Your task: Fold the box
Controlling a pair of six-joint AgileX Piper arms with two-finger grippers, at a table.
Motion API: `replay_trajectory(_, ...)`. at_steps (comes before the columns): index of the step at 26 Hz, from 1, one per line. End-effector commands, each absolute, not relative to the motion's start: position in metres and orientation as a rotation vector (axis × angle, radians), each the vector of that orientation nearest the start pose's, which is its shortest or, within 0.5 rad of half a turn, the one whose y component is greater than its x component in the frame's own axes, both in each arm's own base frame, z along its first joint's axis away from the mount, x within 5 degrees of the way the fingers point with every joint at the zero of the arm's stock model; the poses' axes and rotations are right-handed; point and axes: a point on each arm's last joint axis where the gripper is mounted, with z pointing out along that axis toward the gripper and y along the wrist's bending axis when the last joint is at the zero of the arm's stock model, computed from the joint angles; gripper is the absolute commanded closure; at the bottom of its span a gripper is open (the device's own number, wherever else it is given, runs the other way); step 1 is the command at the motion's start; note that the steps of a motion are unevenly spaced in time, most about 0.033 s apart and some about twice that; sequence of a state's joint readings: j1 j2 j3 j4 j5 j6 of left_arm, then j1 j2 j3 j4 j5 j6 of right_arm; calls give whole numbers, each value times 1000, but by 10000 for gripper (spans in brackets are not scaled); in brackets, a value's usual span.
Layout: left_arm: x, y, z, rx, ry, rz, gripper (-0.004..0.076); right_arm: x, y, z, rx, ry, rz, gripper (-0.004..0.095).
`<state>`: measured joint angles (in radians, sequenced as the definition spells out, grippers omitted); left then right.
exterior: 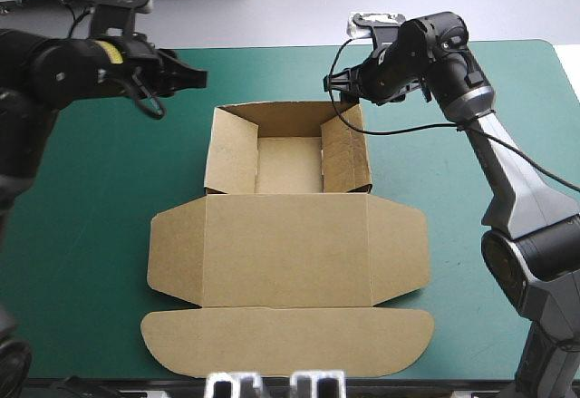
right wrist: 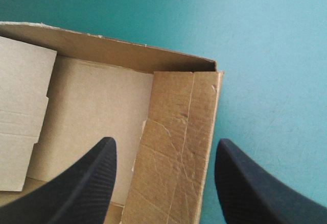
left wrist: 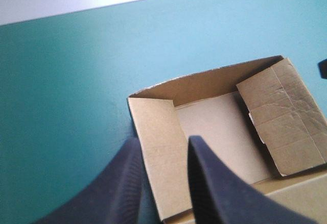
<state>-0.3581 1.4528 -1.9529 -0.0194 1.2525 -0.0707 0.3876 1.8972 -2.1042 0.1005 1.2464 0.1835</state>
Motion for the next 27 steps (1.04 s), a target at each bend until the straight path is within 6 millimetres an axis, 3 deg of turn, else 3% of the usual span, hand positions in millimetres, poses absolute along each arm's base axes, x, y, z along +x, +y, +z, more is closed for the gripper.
replay_trajectory(1,199,-75,527,328,2167,-239,670,369,151,402,-230,2556,363,391)
replay_trajectory(3,180,-68,520,329,2176,-238,733,371,152,386,-230,2611,378,408)
replay_trajectory(14,89,-29,437,313,2285,-161,734,394,163,323,-294,2759,361,436)
replay_trajectory(15,83,-27,428,299,2301,-165,734,396,165,318,-298,2772,373,468)
replay_trajectory(16,68,-21,409,262,2316,-180,734,399,167,307,-301,2803,377,663)
replay_trajectory(18,52,-15,392,241,2316,-186,734,401,168,303,-305,2812,374,917)
replay_trajectory(21,33,-6,360,209,2321,-178,734,402,161,308,-304,2802,297,903)
replay_trajectory(23,24,-2,343,196,2326,-170,734,404,150,318,-276,2772,262,905)
replay_trajectory(25,10,4,320,179,2310,-177,734,409,121,339,-194,2714,240,905)
replay_trajectory(27,-2,10,305,151,2271,-177,734,411,56,363,-69,2649,129,904)
